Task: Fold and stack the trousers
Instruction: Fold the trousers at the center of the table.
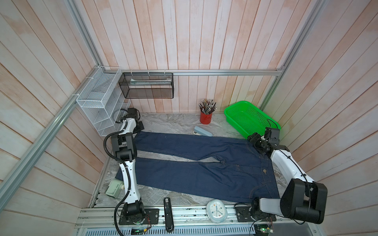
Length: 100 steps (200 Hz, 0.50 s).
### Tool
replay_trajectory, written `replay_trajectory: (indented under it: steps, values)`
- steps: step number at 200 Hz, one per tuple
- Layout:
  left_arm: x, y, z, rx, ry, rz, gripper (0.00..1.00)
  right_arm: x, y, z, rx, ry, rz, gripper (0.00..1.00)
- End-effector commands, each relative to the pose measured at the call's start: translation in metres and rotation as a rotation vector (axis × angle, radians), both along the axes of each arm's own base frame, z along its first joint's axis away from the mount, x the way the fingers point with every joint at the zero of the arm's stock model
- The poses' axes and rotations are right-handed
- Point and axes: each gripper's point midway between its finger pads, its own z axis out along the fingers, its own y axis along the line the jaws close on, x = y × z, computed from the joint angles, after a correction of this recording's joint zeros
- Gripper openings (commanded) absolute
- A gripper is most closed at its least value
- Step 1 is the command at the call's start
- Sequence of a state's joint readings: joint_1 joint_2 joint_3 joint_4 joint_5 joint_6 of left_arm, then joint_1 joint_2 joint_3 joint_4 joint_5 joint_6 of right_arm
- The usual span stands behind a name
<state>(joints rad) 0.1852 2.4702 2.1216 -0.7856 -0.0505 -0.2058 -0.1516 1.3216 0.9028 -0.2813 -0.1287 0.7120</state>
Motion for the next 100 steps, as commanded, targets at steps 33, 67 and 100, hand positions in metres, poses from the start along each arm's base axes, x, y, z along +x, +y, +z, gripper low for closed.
replay_trajectory:
  steps: [33,67,100]
  values:
    - [-0.015,-0.008,0.071,-0.026,-0.100,0.021,0.00,-0.004,-0.032,0.038,-0.043,-0.064,-0.116,0.78]
    - [-0.023,-0.013,0.121,0.002,-0.198,0.026,0.00,-0.014,-0.050,0.036,-0.058,-0.036,-0.177,0.82]
    - [-0.032,-0.013,0.156,0.034,-0.269,0.025,0.00,-0.027,-0.070,0.011,0.027,0.017,-0.200,0.82]
